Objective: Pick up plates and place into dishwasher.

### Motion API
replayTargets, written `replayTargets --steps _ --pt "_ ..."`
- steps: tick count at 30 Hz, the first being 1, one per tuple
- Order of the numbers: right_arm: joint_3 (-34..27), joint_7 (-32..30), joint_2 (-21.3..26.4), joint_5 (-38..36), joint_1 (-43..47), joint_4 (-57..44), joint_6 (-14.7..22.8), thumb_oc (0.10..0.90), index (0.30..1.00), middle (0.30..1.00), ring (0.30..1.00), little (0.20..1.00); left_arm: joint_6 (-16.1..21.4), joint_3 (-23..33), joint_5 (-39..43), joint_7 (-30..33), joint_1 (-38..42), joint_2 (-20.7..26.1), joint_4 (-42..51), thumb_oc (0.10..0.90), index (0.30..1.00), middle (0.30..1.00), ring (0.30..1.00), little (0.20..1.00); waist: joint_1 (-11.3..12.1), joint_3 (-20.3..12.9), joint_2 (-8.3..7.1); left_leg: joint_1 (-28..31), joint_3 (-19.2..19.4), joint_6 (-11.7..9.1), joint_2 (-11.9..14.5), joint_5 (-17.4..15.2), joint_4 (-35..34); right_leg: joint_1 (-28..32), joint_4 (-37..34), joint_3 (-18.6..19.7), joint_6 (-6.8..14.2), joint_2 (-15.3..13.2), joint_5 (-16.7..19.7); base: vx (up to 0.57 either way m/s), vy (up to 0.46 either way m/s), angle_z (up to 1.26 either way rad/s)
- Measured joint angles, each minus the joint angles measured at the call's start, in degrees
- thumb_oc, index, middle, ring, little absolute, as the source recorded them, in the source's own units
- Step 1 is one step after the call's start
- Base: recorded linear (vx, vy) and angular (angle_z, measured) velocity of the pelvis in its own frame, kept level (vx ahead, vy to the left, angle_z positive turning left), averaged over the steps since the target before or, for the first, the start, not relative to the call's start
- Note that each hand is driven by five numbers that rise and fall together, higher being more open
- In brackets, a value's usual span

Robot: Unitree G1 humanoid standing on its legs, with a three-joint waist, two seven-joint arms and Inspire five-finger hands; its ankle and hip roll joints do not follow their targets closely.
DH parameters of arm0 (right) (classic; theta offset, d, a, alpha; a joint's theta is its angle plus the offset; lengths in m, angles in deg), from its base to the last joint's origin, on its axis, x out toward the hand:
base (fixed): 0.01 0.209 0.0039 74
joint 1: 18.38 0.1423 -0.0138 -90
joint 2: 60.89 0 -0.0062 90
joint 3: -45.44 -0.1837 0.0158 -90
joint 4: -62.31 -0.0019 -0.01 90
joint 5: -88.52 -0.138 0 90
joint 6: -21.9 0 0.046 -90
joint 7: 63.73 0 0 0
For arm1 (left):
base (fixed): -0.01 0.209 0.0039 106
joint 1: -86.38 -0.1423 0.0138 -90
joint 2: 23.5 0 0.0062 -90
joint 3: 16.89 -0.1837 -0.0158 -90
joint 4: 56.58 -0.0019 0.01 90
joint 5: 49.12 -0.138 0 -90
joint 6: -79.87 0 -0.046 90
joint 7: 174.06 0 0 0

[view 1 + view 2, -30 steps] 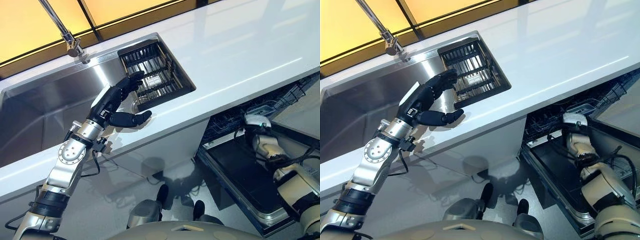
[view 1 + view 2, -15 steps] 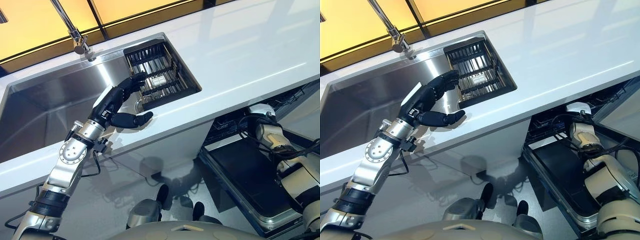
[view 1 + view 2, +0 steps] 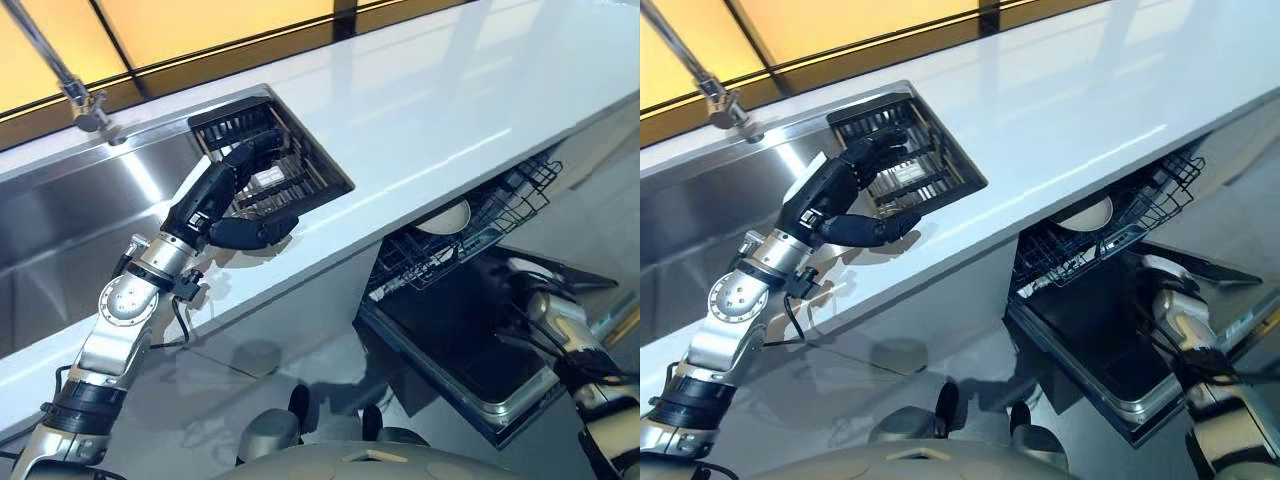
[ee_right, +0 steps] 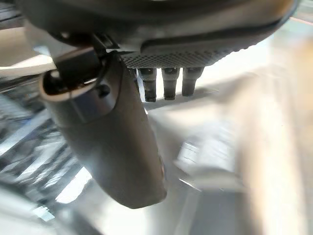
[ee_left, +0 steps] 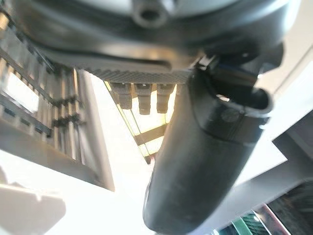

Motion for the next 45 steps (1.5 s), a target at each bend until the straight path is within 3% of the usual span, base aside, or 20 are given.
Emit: replayTargets --steps 3,7,9,15,22,29,31,36,40,42,43,45 --pt "-9.0 -7.3 -0.2 -2.7 -9.3 -7.4 0.6 0.800 0.900 0.900 0.900 0.900 0.2 4.0 0.1 -0.8 -3.1 0.0 0.2 0.800 0.900 0.900 0.900 0.900 -3.0 0.0 0.05 0.9 1.8 0.1 0.2 -0.8 -0.2 0.0 0.0 2.0 0.1 0.0 0.0 -0.06 0.019 -0.35" --pt "-17.5 -15.9 -1.6 -10.6 -13.7 -8.3 1.2 0.800 0.900 0.900 0.900 0.900 1.4 5.2 1.3 -2.0 -3.6 -0.2 0.4 0.800 0.900 0.900 0.900 0.900 -5.7 -0.1 0.03 1.5 3.8 0.2 0.4 -1.5 -0.2 -0.5 0.0 3.8 0.1 0.2 0.0 -0.03 0.013 -0.24" --pt "-19.0 -18.7 -2.3 -13.4 -14.6 -8.3 1.2 0.800 0.900 0.900 0.900 0.900 1.8 5.6 1.4 -2.0 -3.6 -0.2 0.8 0.800 0.900 0.900 0.900 0.900 -6.2 -0.1 0.05 1.4 4.6 0.2 0.5 -1.7 -0.2 -1.0 0.0 4.5 0.1 0.2 0.1 -0.01 0.008 -0.31" --pt "-22.1 -28.6 -10.6 -27.0 -16.8 -8.1 2.3 0.800 0.900 0.900 0.900 0.900 2.1 6.0 1.8 -2.0 -3.3 -0.3 0.8 0.800 0.900 0.900 0.900 0.900 -8.2 -0.3 0.06 2.8 7.2 -0.1 1.1 -2.6 -0.2 -0.8 0.0 5.9 0.0 0.8 0.3 0.00 -0.003 -0.23" --pt "-22.0 -29.7 -13.7 -44.4 -15.6 4.9 8.7 0.800 0.900 0.900 0.900 0.900 2.0 6.0 2.3 -2.1 -3.0 -0.6 0.8 0.800 0.900 0.900 0.900 0.900 -7.4 -1.3 0.41 3.0 7.2 -0.3 1.2 -2.7 -0.1 -0.7 0.0 5.6 -0.1 0.9 0.3 0.00 -0.002 -0.01" --pt "-21.6 -25.6 -17.1 -57.0 -14.6 20.9 16.1 0.800 0.900 0.900 0.900 0.900 0.9 5.9 2.4 -5.7 -2.6 -1.0 0.8 0.800 0.900 0.900 0.900 0.900 -6.0 -1.6 0.31 4.8 5.5 -0.4 1.2 -3.2 1.1 1.0 2.6 0.7 -0.2 0.6 -1.1 0.04 -0.036 0.12" --pt "-22.3 -24.5 -17.1 -60.0 -14.3 25.6 17.3 0.800 0.900 0.900 0.900 0.900 0.3 5.8 2.9 -6.9 -2.1 -1.0 0.8 0.800 0.900 0.900 0.900 0.900 -5.6 -1.5 0.12 4.7 4.8 -0.2 0.9 -4.7 4.2 0.9 6.7 -1.0 -0.3 0.1 -3.4 -0.01 -0.037 0.26" --pt "-25.0 -20.5 -17.1 -70.0 -14.5 30.5 18.1 0.800 0.900 0.900 0.900 0.900 -0.2 5.7 6.2 -7.9 1.4 -0.6 0.8 0.800 0.900 0.900 0.900 0.900 -3.1 0.1 -1.20 -0.8 3.8 -0.4 -0.4 -10.0 15.9 -6.2 22.9 -3.9 -0.8 -2.1 -11.7 -0.07 0.002 0.18" --pt "-27.6 -13.8 -16.5 -81.4 -13.1 33.6 18.4 0.800 0.900 0.900 0.900 0.900 -0.2 5.4 6.2 -7.9 2.3 -0.2 0.8 0.800 0.900 0.900 0.900 0.900 -2.9 2.3 -1.70 -10.2 3.4 -0.3 -1.4 -14.5 29.0 -14.2 34.8 -4.7 -1.3 -3.3 -16.2 -0.13 0.009 0.12" --pt "-28.3 -6.1 -16.5 -88.5 -13.4 34.1 17.8 0.800 0.900 0.900 0.900 0.900 -0.2 4.7 6.2 -7.9 2.5 -0.2 0.7 0.800 0.900 0.900 0.900 0.900 -3.4 3.5 -1.61 -14.8 2.7 -0.6 -1.8 -17.0 35.9 -18.3 41.2 -5.1 -1.7 -3.9 -18.6 -0.10 -0.008 0.11" --pt "-28.3 -4.5 -16.5 -89.6 -13.7 34.1 17.7 0.800 0.900 0.900 0.900 0.900 -0.2 4.6 6.2 -7.9 2.5 -0.2 0.7 0.800 0.900 0.900 0.900 0.900 -3.5 3.6 -1.50 -15.6 2.8 -0.9 -1.8 -17.6 37.2 -19.0 42.2 -5.1 -1.8 -4.0 -19.0 -0.09 -0.012 0.00" --pt "-28.3 4.4 -16.6 -92.7 -14.2 34.1 16.7 0.800 0.900 0.900 0.900 0.900 -0.2 4.5 6.2 -8.0 2.7 -0.3 0.7 0.800 0.900 0.900 0.900 0.900 -3.5 4.6 -1.27 -18.9 2.7 -1.5 -1.7 -19.5 42.2 -22.2 46.9 -5.0 -2.1 -4.0 -20.6 -0.09 -0.018 -0.08"
